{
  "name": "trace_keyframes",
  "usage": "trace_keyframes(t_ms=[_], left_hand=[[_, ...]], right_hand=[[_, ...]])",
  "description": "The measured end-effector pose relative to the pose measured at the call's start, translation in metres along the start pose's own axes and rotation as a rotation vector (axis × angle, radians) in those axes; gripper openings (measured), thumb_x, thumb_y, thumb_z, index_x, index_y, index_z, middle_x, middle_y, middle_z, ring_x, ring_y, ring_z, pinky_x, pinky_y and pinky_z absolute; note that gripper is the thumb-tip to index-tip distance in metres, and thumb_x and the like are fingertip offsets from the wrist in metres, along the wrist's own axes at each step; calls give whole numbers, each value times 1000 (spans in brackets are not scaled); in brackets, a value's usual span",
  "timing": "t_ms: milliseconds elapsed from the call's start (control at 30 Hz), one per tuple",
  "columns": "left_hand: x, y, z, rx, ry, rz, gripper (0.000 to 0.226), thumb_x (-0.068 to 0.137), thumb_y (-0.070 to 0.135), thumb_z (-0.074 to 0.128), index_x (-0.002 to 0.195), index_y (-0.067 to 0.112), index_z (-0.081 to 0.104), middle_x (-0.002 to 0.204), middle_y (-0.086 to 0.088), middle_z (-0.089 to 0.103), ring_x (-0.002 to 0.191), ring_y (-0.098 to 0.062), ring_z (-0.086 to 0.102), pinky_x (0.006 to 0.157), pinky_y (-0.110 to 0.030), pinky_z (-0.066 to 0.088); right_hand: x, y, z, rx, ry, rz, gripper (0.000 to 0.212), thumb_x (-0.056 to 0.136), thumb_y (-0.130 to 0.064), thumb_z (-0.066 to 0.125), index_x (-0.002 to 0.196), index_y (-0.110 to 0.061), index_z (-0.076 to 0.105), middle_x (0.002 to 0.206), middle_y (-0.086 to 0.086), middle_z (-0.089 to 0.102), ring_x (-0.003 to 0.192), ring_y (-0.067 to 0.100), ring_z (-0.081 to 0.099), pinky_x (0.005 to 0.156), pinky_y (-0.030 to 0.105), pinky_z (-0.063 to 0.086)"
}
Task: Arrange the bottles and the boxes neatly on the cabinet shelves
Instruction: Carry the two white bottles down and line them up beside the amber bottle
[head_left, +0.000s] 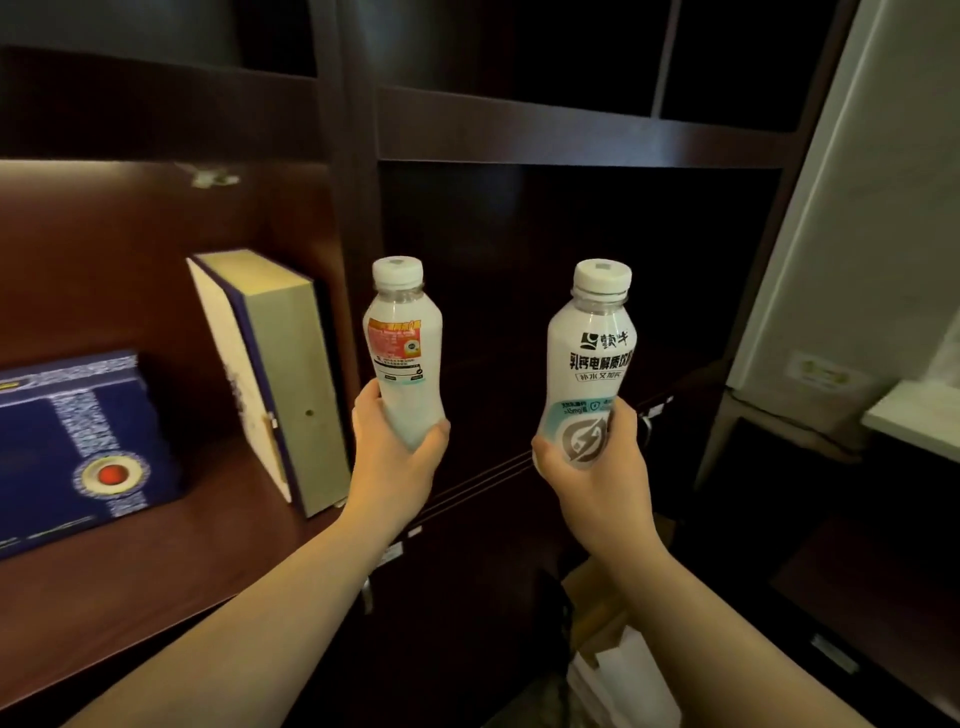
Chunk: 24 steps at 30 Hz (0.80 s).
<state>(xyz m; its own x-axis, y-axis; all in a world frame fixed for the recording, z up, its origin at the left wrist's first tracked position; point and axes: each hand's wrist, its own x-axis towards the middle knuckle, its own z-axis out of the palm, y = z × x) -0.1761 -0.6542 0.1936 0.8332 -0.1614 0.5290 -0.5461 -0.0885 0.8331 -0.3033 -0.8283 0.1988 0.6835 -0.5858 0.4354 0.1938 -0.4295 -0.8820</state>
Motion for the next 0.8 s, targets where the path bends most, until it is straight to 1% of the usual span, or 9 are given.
trace_keyframes(t_ms=[100,167,267,333,400,467,600,700,800], left_hand=[[20,-16,36,-19,-22,-6,66,72,49,69,118,61,24,134,5,42,112,-5,54,77,-11,48],[37,-34,59,-37,-34,-26,70,74,48,70,127,54,25,136,5,41,117,-8,52,87,-22,50],[65,-67,87,-40,-58,-63,77,78,41,75,136,47,24,138,4,42,120,-11,52,90,-27,50],[84,-90,104,-38,-71,-106,82,80,37,77,141,43,23,137,3,44,119,-9,53,88,-22,48],[100,-110,116,-39,-77,-146,83,81,37,77,143,41,23,136,2,46,118,-10,55,89,-24,49],[111,-128,126,-15,-68,-168,74,81,38,76,138,43,30,132,3,48,116,-10,56,90,-29,51],[125,-158,141,27,-62,-241,71,75,52,70,132,47,30,128,5,48,113,-9,54,89,-31,49],[135,-183,158,55,-33,-350,78,77,43,77,137,44,27,127,8,50,112,-10,55,85,-31,48],[138,-202,177,105,8,-421,78,77,37,81,136,46,30,124,11,52,109,-8,57,77,-23,45]], right_hand=[[26,22,-6,-36,22,-2,66,81,-32,81,123,-56,35,109,-33,61,101,-13,60,71,10,52],[44,38,-5,-54,27,9,68,81,-35,80,111,-72,31,111,-45,54,102,-14,59,69,9,51],[73,67,3,-77,30,55,69,80,-37,81,106,-75,30,111,-45,54,101,-15,59,69,10,52],[95,88,12,-87,17,86,68,79,-37,82,112,-72,33,110,-41,58,100,-14,60,70,10,52],[116,110,23,-94,1,113,67,79,-38,82,125,-55,37,109,-29,64,100,-11,62,73,14,53],[136,130,35,-92,-18,142,69,78,-36,83,129,-45,38,111,-22,65,100,-11,62,74,12,52],[175,169,57,-103,-76,172,64,76,-35,83,117,-52,37,108,-19,66,97,-10,62,70,9,50],[206,205,72,-99,-157,184,66,76,-35,84,125,-42,39,109,-15,66,96,-3,66,73,16,52],[231,241,88,-102,-230,180,66,76,-33,84,125,-36,40,107,-12,66,93,2,67,72,21,53]])
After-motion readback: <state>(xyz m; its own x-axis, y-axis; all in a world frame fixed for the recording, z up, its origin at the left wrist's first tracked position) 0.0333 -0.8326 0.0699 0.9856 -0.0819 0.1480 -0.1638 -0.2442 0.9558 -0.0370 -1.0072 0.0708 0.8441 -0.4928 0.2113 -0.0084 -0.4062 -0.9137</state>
